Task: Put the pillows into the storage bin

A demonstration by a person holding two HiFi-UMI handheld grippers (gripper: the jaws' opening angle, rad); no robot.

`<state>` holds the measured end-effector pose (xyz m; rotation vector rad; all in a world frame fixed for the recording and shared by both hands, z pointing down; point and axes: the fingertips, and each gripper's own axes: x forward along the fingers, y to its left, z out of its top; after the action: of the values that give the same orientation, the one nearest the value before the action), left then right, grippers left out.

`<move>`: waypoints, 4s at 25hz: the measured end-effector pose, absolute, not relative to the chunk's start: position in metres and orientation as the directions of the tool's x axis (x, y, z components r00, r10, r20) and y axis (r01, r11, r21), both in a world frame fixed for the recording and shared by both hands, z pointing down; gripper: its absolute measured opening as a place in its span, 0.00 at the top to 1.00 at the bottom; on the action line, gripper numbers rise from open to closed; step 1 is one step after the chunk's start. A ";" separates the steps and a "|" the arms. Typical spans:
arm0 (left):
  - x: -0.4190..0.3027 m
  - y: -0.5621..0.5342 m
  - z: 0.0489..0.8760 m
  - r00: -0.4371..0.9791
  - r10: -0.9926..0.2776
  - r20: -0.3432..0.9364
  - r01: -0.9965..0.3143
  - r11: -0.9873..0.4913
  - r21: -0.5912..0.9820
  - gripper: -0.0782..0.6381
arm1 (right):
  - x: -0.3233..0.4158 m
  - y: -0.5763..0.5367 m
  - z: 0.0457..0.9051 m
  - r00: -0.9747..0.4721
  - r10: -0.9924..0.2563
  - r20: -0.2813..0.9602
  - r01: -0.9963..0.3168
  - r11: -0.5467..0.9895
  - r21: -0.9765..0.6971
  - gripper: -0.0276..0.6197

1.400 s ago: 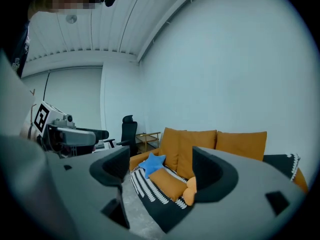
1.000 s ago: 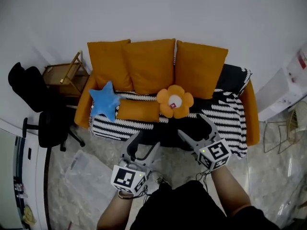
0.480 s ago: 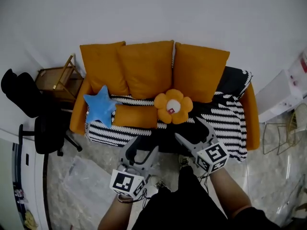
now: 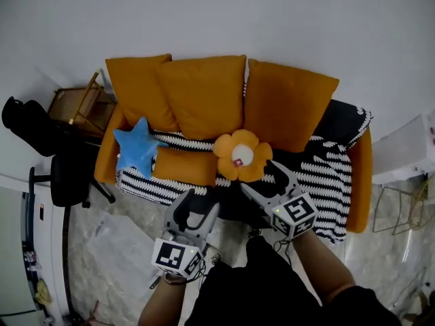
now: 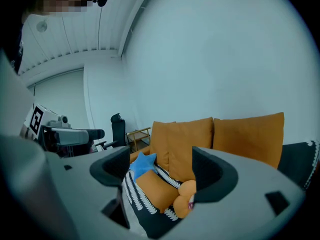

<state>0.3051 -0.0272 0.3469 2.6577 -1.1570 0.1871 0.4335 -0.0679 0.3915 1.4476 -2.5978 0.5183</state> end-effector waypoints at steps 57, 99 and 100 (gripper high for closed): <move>0.415 -0.140 0.726 0.807 -0.370 0.459 -0.563 -0.716 0.412 0.54 | 0.523 -0.148 0.902 -0.317 -0.600 0.735 -0.797 -0.251 -0.549 0.39; 0.375 -0.148 0.409 0.823 -0.539 0.178 -0.568 -0.792 0.225 0.54 | 0.510 -0.174 0.455 -0.191 -0.870 0.454 -0.972 0.233 0.037 0.78; 0.372 -0.148 0.398 0.820 -0.549 0.164 -0.573 -0.790 0.218 0.54 | 0.505 -0.174 0.443 -0.201 -0.875 0.442 -0.968 0.246 0.048 0.78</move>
<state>0.3716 -0.1483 0.3981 2.7462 -0.8625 0.1331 0.5046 -0.1737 0.4431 1.6886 -2.1470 0.3393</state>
